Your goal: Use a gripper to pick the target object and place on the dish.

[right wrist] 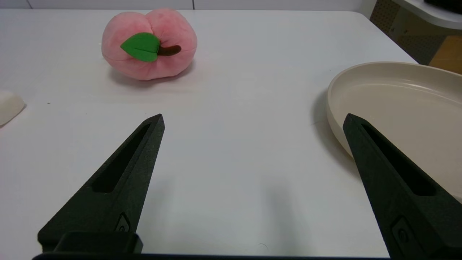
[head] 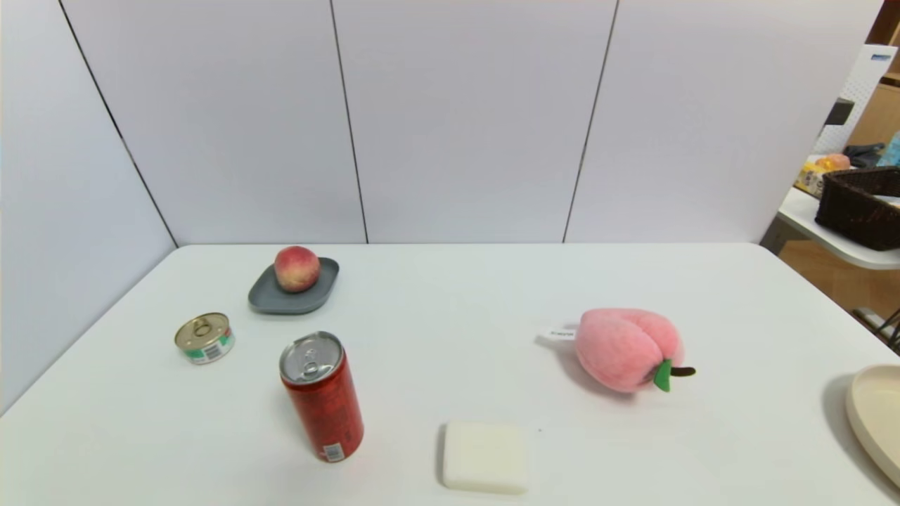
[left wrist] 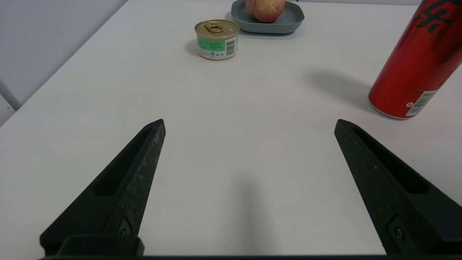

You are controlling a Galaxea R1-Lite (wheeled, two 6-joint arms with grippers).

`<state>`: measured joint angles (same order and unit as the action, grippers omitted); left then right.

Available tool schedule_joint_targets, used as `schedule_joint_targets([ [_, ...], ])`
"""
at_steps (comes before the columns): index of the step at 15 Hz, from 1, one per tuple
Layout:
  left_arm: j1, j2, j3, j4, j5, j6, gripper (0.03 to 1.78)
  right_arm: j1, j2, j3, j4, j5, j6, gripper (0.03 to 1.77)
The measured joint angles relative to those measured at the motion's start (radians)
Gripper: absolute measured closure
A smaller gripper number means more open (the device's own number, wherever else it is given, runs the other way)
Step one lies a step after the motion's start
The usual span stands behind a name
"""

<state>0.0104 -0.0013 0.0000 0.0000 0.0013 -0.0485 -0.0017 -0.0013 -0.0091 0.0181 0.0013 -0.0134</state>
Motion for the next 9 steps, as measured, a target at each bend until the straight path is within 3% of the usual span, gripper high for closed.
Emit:
schedule_joint_targets([
  [9, 0.000, 0.000, 0.000, 0.000, 0.000, 0.000, 0.12, 0.000, 0.000, 0.001, 0.000, -0.004, 0.009, 0.09],
])
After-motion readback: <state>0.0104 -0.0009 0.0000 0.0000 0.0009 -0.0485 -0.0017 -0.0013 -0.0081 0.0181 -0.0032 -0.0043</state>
